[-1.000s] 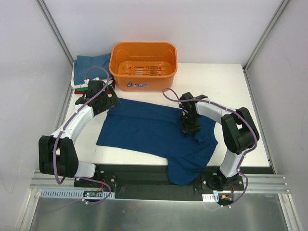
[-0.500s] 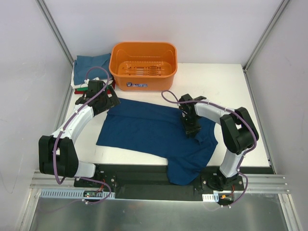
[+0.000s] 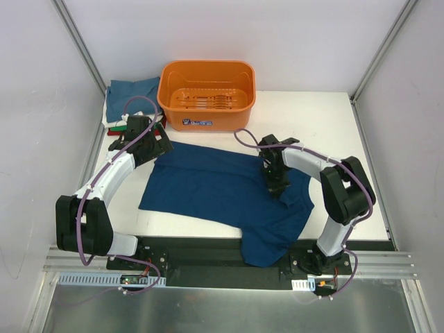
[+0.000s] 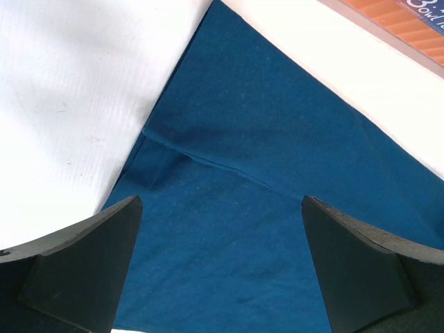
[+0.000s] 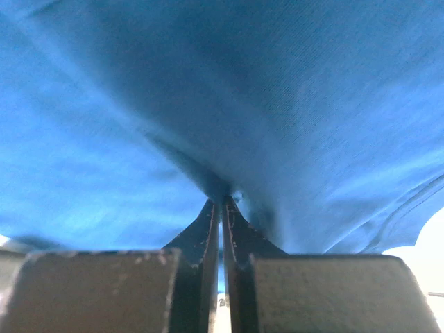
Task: Fold and stack the t-shirts
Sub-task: Fold the flattened tshirt in 1/3 of the way
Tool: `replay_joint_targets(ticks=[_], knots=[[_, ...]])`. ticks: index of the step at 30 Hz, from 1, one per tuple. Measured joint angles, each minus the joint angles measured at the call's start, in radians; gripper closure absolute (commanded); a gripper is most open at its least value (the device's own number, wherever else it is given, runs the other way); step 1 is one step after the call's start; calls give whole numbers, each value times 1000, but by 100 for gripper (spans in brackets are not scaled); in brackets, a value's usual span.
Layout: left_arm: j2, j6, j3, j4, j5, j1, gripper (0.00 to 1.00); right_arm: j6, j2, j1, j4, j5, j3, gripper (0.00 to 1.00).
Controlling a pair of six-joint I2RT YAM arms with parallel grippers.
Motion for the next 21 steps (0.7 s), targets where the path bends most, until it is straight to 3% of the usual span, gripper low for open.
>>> replay_joint_targets(ticks=[8,16,18,21], knots=[[-2,1,0,0,0,0,1,26,-96,8,-92,-159,38,99],[-9,4,0,-4,-10,0,1,63,-93,32,-165,-301,115,97],[-11,5,0,-5,-19,0,1,72,-75,39,-177,-322,142,89],[-11,6,0,-6,-25,0,1,93,-40,45,-186,-330,159,62]])
